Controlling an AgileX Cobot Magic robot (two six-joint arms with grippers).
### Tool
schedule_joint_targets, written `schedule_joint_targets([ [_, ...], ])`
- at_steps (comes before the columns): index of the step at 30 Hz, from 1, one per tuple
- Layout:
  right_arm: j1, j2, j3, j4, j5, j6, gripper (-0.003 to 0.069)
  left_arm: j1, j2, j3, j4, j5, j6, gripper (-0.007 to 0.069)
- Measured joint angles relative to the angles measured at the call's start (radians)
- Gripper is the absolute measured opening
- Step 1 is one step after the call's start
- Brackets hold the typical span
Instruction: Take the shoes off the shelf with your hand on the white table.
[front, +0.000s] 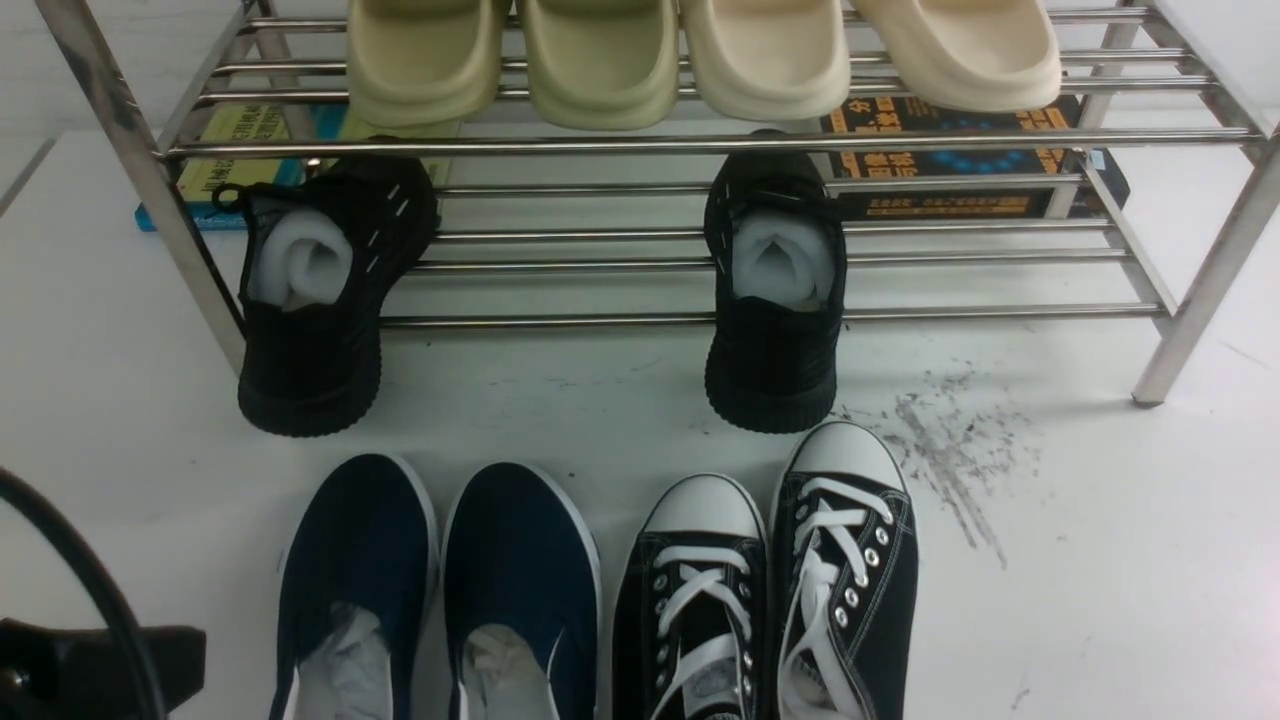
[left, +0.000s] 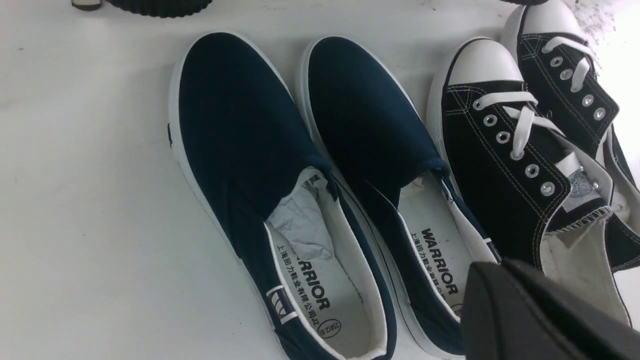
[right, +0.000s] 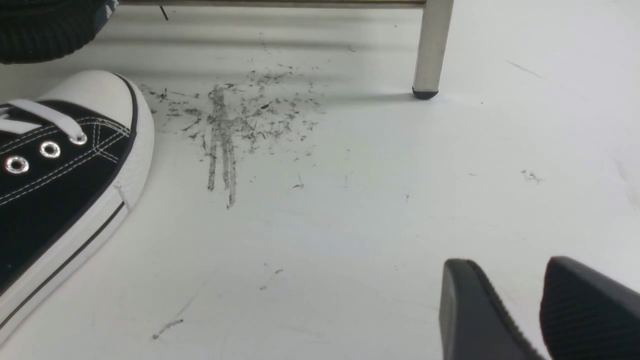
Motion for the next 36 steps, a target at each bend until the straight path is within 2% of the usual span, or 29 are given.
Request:
schedule_joint_targets([
  [5, 0.0, 0.0, 0.0, 0.0, 0.0, 0.0, 0.0237, 0.0, 0.001, 0.031, -0.012, -0.051, 0.002, 0.0017],
  [15, 0.0, 0.0, 0.0, 0.0, 0.0, 0.0, 0.0237, 0.0, -0.024, 0.251, -0.143, -0.415, 0.003, 0.0018],
  [16, 0.0, 0.0, 0.0, 0.0, 0.0, 0.0, 0.0237, 0.0, -0.025, 0.251, -0.143, -0.415, 0.003, 0.0018],
  [17, 0.0, 0.0, 0.0, 0.0, 0.0, 0.0, 0.0237, 0.0, -0.028, 0.302, -0.151, -0.49, 0.003, 0.002],
  [23, 0.0, 0.0, 0.0, 0.0, 0.0, 0.0, 0.0237, 0.003, -0.029, 0.388, -0.187, -0.63, 0.033, 0.0024],
  [26, 0.0, 0.0, 0.0, 0.0, 0.0, 0.0, 0.0237, 0.082, -0.037, 0.451, -0.351, -0.691, 0.205, 0.003],
  [30, 0.0, 0.0, 0.0, 0.0, 0.0, 0.0, 0.0237, 0.258, -0.049, 0.551, -0.583, -0.826, 0.599, 0.0034],
  [31, 0.0, 0.0, 0.0, 0.0, 0.0, 0.0, 0.0237, 0.266, -0.049, 0.551, -0.583, -0.826, 0.618, 0.0034],
  [32, 0.0, 0.0, 0.0, 0.0, 0.0, 0.0, 0.0237, 0.329, -0.049, 0.578, -0.634, -0.877, 0.731, 0.0035],
  [33, 0.0, 0.0, 0.0, 0.0, 0.0, 0.0, 0.0237, 0.337, -0.049, 0.583, -0.643, -0.888, 0.757, 0.0035],
  [36, 0.0, 0.0, 0.0, 0.0, 0.0, 0.0, 0.0237, 0.453, -0.049, 0.617, -0.658, -0.939, 0.867, 0.0037],
])
